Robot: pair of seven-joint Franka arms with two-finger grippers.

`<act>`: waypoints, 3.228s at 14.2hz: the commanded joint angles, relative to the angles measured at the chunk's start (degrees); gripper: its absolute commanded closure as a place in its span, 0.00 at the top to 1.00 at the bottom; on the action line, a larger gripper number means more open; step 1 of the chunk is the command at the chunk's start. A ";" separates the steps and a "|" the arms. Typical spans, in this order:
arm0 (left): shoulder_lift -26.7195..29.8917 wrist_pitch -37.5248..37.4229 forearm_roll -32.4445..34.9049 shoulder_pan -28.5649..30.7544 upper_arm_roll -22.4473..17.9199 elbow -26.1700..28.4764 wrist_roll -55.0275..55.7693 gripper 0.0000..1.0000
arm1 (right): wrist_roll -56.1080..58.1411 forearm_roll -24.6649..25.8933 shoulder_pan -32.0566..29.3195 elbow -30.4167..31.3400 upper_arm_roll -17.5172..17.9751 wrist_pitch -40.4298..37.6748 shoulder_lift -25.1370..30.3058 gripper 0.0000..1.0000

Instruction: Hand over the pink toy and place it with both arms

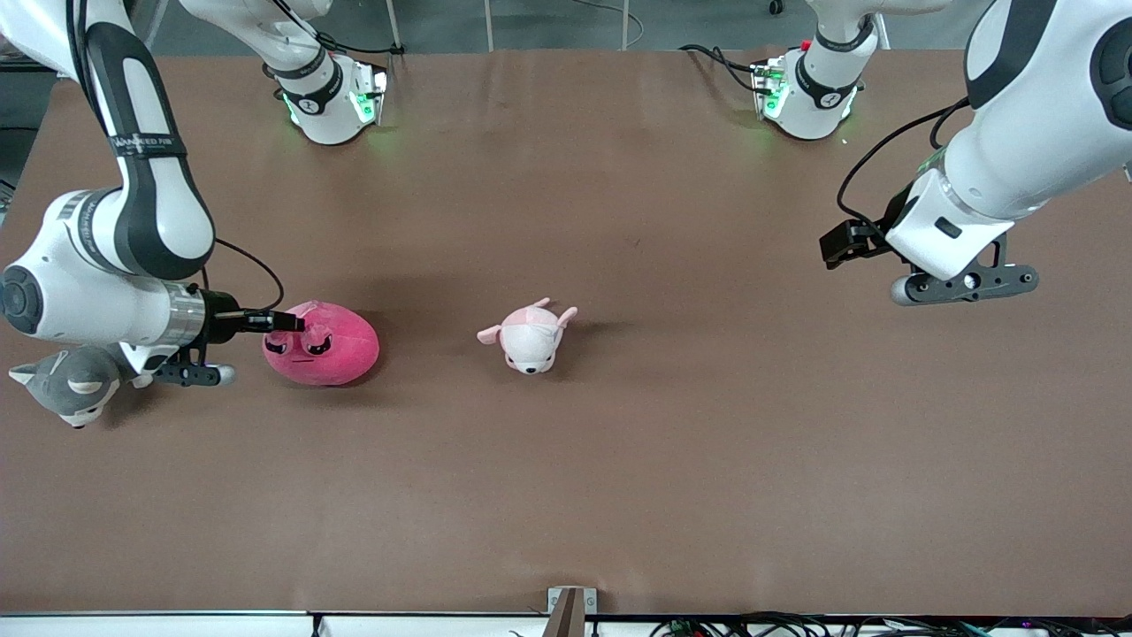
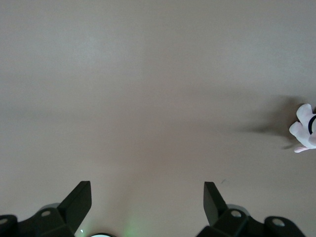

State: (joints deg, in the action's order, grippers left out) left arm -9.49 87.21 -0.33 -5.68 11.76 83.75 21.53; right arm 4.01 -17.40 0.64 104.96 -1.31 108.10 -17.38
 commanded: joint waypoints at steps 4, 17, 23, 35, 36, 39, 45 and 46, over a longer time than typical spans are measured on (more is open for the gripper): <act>0.88 0.86 1.30 1.38 0.28 0.37 -0.53 1.00 | 1.44 9.38 -0.99 -11.33 0.69 -8.34 1.47 1.00; 3.43 0.07 1.39 4.45 0.28 0.28 -0.70 1.00 | 1.53 19.07 -2.75 -29.63 -0.45 -22.94 2.26 1.00; 4.57 -0.20 2.26 5.77 0.37 -0.51 -0.88 1.00 | 1.00 18.02 -3.54 -31.66 0.07 -22.85 2.08 1.00; 7.82 0.07 1.65 4.98 -2.97 0.01 -2.02 1.00 | 1.36 18.36 -3.02 -17.42 -0.27 -29.62 19.74 1.00; 7.82 0.07 1.65 4.98 -2.97 0.10 -2.02 1.00 | 1.36 18.36 -2.93 -17.42 -0.27 -29.70 19.84 1.00; 9.58 0.07 1.56 5.25 -3.23 0.45 -2.11 1.00 | 1.36 18.54 -2.75 -17.24 -0.27 -29.97 20.19 1.00; 10.64 0.33 1.56 5.25 -3.32 2.30 -2.81 1.00 | 1.44 18.54 -3.63 -17.07 -0.10 -30.23 21.25 1.00; 10.38 0.50 1.56 5.25 -3.41 2.21 -2.81 1.00 | 1.44 18.63 -3.20 -17.07 -0.10 -30.15 21.25 1.00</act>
State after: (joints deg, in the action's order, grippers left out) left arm -0.36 87.48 0.86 -0.17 8.86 84.53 20.05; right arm 5.11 0.61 -2.30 85.68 -1.89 77.29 1.82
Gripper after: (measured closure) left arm 0.000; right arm 0.000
